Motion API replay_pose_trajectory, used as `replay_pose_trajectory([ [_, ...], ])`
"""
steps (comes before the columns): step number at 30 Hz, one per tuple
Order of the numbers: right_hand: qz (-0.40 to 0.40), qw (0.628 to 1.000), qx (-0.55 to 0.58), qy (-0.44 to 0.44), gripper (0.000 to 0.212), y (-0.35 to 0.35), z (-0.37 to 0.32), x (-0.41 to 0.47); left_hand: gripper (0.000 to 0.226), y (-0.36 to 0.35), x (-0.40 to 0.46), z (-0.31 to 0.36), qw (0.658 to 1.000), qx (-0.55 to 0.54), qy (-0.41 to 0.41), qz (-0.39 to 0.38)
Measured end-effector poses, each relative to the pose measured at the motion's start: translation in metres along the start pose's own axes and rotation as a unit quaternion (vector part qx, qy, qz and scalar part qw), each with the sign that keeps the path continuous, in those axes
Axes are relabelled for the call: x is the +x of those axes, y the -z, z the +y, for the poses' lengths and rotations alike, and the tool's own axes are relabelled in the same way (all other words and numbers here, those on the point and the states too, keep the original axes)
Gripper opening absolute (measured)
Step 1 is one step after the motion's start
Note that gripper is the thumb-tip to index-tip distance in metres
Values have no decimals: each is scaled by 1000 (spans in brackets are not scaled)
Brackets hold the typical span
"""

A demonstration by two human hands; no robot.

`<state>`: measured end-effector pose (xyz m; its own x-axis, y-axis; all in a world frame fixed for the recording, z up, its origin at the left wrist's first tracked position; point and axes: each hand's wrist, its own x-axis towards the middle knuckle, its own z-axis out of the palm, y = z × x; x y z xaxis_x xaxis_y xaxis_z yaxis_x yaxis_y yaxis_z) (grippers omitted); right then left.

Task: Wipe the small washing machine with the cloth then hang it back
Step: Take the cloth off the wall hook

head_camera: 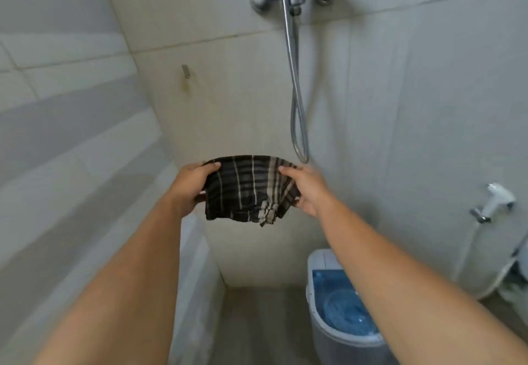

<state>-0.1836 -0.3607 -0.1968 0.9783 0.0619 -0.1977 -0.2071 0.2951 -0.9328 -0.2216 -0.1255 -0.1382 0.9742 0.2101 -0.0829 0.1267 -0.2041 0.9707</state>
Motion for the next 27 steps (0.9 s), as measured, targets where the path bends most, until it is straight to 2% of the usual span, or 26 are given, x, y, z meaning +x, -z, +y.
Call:
replay_pose_trajectory([
  [5,7,997,-51,-52,23,83,39,-96,27,-66,-83,-42,995,-19,61,-75],
  [7,33,997,-48,-40,31,109,48,-124,31,-87,-106,-55,992,-12,79,-100],
  [10,99,994,-35,4,27,136,57,-160,24,-114,-137,-71,988,-22,97,-119],
  [14,120,991,-40,35,24,153,66,-190,18,-143,-167,-79,982,-56,118,-137],
  [21,83,987,-119,68,28,136,73,-206,18,-180,-191,-71,974,-101,109,-174],
  [24,74,992,-81,55,34,133,76,-199,34,-186,-187,-69,962,-166,116,-183],
  [27,14,1000,19,-7,49,132,81,-192,59,-189,-181,-66,941,-231,130,-213],
])
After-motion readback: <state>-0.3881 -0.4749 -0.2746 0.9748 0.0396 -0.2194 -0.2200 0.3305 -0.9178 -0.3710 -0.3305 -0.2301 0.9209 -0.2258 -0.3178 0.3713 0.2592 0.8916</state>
